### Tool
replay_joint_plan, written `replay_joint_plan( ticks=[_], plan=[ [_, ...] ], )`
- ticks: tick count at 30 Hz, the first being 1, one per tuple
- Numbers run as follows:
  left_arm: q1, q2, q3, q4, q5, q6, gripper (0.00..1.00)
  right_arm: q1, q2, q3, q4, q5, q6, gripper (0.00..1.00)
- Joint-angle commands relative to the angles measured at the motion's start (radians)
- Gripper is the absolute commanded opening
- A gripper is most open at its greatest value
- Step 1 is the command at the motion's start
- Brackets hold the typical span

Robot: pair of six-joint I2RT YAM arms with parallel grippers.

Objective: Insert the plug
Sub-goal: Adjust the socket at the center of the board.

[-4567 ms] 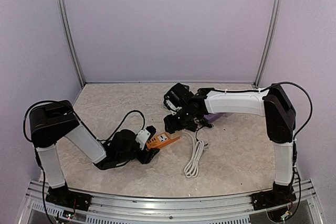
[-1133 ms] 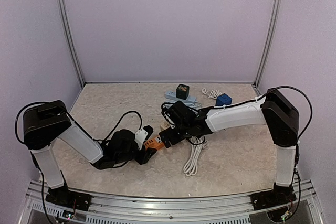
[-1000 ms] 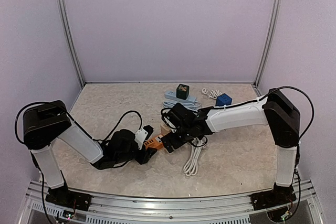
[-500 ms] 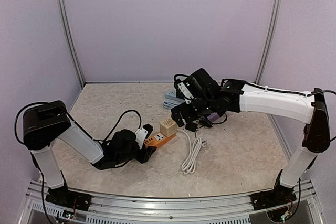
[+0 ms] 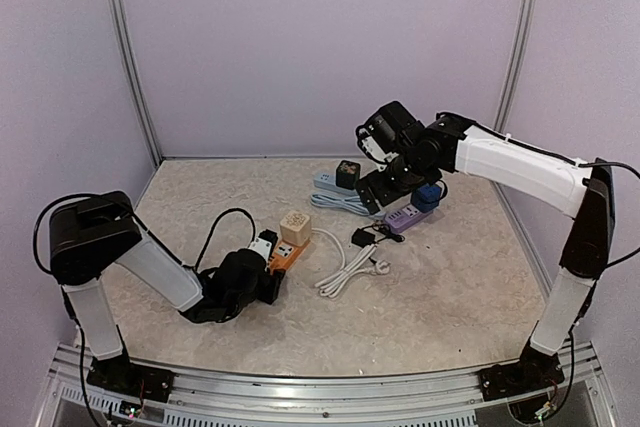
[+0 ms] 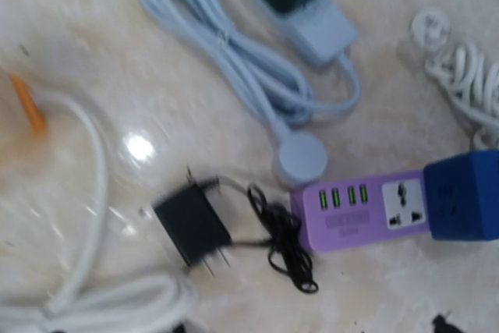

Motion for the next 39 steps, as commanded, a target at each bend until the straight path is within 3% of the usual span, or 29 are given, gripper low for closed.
replay_joint_plan(
  ticks=[1,11,13,16,19,22,27,31,35,39],
  plan=[
    [0.048,0.019,-0.003,-0.154,-0.163,-0.113,0.51,-0.033,0.069,0.038,-0.084,0.032,-0.009,1.00],
    [0.144,-0.078,-0.049,-0.206,-0.186,-0.196,0.56,-0.066,0.150,0.053,-0.031,-0.073,-0.039,1.00],
    [0.140,-0.089,-0.051,-0.209,-0.199,-0.201,0.63,-0.066,0.181,0.070,-0.045,-0.078,-0.042,1.00],
    [0.125,-0.100,-0.066,-0.185,-0.221,-0.213,0.83,-0.066,0.207,0.078,-0.043,-0.098,-0.039,1.00],
    [0.092,-0.140,-0.102,-0.134,-0.222,-0.216,0.86,-0.066,0.205,0.067,-0.032,-0.107,-0.034,1.00],
    [0.042,-0.232,-0.169,-0.113,-0.246,-0.241,0.98,-0.069,0.206,0.074,-0.038,-0.104,-0.040,1.00],
    [0.035,-0.647,-0.216,-0.390,-0.302,-0.281,0.99,-0.075,0.228,0.148,-0.080,-0.117,-0.066,1.00],
    [0.118,-0.981,-0.162,-0.662,-0.298,-0.274,0.99,-0.082,0.281,0.224,-0.120,-0.121,-0.086,0.99],
    [0.134,-1.077,-0.139,-0.773,-0.397,-0.311,0.99,-0.090,0.336,0.280,-0.131,-0.145,-0.093,0.98],
    [0.173,-0.974,-0.083,-0.877,-0.450,-0.405,0.99,-0.098,0.391,0.342,-0.147,-0.149,-0.092,0.96]
  ],
)
